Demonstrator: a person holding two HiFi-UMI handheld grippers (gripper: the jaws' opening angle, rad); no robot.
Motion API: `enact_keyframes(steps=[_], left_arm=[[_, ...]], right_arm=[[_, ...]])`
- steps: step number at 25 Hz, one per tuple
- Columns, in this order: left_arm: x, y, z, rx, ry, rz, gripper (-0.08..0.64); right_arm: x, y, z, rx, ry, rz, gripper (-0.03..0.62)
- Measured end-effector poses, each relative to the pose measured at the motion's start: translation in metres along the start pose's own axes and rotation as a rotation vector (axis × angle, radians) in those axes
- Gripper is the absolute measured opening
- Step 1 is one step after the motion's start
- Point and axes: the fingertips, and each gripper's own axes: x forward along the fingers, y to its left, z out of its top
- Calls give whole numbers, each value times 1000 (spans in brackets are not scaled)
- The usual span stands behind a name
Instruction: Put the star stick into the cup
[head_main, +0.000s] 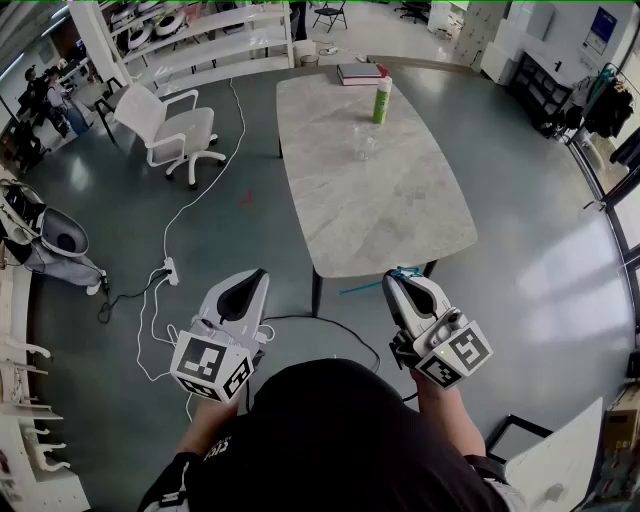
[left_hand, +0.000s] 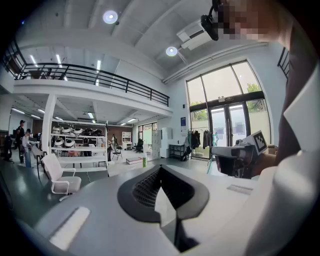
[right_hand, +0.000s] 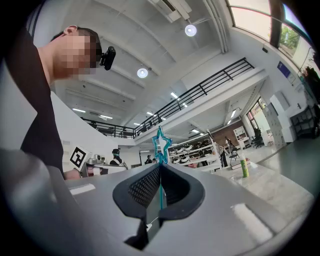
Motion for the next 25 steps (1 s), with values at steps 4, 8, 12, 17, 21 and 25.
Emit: enact_keyframes(steps=[4, 8, 12, 17, 21, 25], left_arm=[[8, 1, 1, -5, -1, -4, 2], [16, -6, -5, -10, 7, -6, 2], [29, -26, -6, -28, 12, -17, 2], [40, -48, -7, -26, 19, 1, 2], [46, -41, -17, -42, 45, 19, 2], [64, -27, -20, -48, 54, 8, 2]], right_arm=[[2, -7, 2, -1, -8, 0, 18], [-8, -17, 1, 11, -12, -9, 18], [-30, -34, 3, 41, -22, -22, 20], [-55, -54, -2, 65, 7, -26, 20], [-53, -70, -14, 121, 27, -45, 20], [-34, -86, -22, 148, 43, -56, 20]])
